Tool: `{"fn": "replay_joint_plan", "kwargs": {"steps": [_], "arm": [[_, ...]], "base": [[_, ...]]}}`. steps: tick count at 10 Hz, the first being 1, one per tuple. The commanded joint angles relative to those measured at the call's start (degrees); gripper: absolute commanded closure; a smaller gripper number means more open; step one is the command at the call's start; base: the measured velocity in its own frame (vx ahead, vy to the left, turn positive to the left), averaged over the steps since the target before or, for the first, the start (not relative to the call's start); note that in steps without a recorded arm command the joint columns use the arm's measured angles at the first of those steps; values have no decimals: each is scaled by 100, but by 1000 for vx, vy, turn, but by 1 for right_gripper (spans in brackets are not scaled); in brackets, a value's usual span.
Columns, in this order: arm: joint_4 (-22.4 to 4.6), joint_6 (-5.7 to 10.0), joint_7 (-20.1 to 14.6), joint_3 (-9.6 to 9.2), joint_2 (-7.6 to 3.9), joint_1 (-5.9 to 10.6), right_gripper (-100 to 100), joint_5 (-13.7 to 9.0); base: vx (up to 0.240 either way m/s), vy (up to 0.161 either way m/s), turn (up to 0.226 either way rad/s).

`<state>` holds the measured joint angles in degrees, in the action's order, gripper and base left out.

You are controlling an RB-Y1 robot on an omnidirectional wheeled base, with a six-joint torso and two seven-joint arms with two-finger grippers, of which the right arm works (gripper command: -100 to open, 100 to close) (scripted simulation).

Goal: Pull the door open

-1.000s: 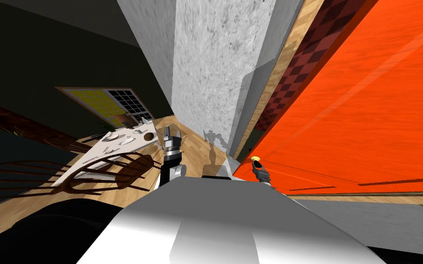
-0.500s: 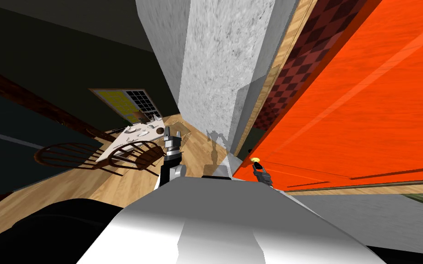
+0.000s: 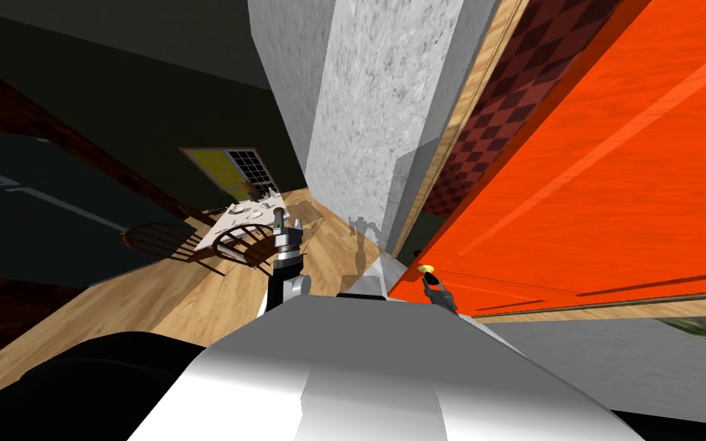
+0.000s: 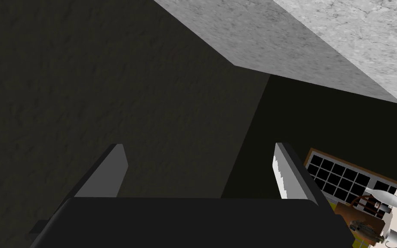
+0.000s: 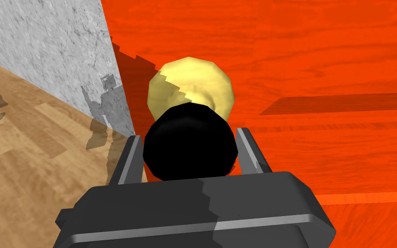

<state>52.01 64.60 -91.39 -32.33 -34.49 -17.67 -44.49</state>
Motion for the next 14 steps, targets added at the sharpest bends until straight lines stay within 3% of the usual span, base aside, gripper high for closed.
{"fn": "replay_joint_plan", "kwargs": {"steps": [1,4,5,14], "arm": [[-59,160,-106,-104,-73,-49,100,46],[-157,362,-251,-242,-164,-79,100,109],[-153,305,-221,-238,-132,-71,100,111],[-563,752,-582,-538,-290,16,100,218]], "base": [[-253,-47,171],[-224,-55,135],[-92,-8,19],[-200,-39,129]]}}
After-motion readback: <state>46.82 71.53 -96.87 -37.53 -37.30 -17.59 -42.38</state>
